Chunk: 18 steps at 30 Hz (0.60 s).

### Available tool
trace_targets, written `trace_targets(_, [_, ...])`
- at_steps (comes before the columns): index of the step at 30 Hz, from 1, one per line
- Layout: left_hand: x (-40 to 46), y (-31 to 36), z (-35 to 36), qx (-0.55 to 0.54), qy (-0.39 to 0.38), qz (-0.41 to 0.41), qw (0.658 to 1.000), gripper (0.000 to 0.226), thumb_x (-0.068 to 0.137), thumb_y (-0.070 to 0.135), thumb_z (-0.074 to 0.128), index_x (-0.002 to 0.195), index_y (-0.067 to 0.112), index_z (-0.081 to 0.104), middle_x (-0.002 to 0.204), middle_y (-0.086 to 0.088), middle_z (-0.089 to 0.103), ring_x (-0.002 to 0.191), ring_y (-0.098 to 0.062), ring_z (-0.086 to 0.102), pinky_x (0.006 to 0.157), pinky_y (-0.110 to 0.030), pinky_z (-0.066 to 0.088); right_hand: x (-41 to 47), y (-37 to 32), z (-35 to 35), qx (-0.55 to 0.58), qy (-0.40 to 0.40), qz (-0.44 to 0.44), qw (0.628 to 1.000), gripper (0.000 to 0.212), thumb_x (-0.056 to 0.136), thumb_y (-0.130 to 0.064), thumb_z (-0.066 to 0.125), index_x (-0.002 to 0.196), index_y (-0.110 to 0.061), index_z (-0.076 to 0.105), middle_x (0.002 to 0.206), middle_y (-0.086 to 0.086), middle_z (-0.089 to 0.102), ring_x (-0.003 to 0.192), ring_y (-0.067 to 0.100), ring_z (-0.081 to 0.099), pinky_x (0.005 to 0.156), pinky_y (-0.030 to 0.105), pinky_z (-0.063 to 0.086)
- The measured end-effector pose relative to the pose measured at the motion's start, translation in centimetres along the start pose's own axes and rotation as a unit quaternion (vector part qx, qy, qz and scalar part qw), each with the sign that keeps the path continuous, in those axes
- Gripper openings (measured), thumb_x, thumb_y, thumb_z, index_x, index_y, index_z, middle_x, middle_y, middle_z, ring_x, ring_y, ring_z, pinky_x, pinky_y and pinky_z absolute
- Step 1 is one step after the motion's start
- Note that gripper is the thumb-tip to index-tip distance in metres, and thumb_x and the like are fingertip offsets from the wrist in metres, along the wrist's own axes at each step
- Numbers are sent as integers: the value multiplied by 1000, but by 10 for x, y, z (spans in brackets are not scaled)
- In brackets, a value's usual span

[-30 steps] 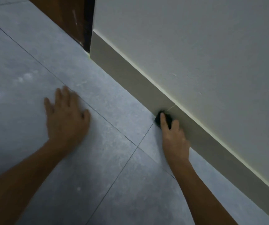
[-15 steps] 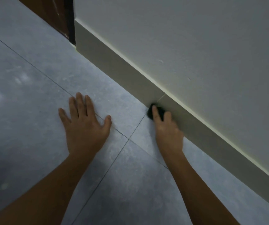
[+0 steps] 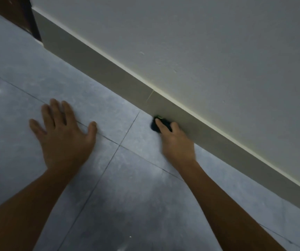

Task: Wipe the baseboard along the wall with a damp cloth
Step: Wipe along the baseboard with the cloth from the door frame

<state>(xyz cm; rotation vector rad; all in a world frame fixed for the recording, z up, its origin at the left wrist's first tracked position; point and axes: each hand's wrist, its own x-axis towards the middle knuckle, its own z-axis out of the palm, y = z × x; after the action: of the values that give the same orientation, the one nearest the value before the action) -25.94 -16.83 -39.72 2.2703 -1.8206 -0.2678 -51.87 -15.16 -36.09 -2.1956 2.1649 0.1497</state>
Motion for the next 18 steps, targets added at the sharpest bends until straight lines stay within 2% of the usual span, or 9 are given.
trace_targets(5, [8, 9, -1, 1, 3, 19, 1000, 86, 87, 62, 24, 149, 4, 12, 157, -23, 11, 145, -38, 8, 112, -62, 4, -57, 68, 3, 2, -3, 139, 990, 48, 97, -27, 45, 144, -31, 37, 121, 8, 48, 91, 22, 55, 72, 34, 49])
trace_targets(9, [3, 4, 1, 3, -1, 17, 1000, 85, 87, 62, 26, 149, 4, 11, 157, -24, 11, 145, -39, 8, 111, -62, 3, -68, 45, 2, 35, 8, 225, 974, 46, 99, -27, 40, 144, -30, 36, 125, 8, 49, 99, 21, 54, 81, 35, 47])
trace_targets(12, [0, 5, 2, -6, 2, 18, 1000, 84, 90, 60, 32, 149, 5, 10, 157, -23, 9, 145, -38, 6, 112, -63, 3, -38, -7, -4, 58, 28, 160, 985, 46, 98, -21, 41, 143, -28, 36, 125, 8, 50, 104, 22, 54, 84, 35, 47])
trace_targets(15, [1, 6, 3, -6, 6, 17, 1000, 84, 90, 60, 33, 150, 7, 9, 158, -21, 8, 146, -37, 4, 112, -61, 1, 17, -67, -5, 86, 69, 62, 992, 44, 97, -22, 44, 140, -25, 41, 118, 8, 53, 95, 21, 56, 74, 30, 45])
trace_targets(18, [5, 3, 9, 9, -8, 11, 1000, 84, 89, 64, 28, 150, 9, 8, 158, -21, 7, 145, -37, 5, 113, -63, 5, 50, -103, -4, 90, 67, 26, 993, 44, 97, -24, 43, 141, -24, 42, 119, 9, 52, 89, 21, 56, 68, 29, 44])
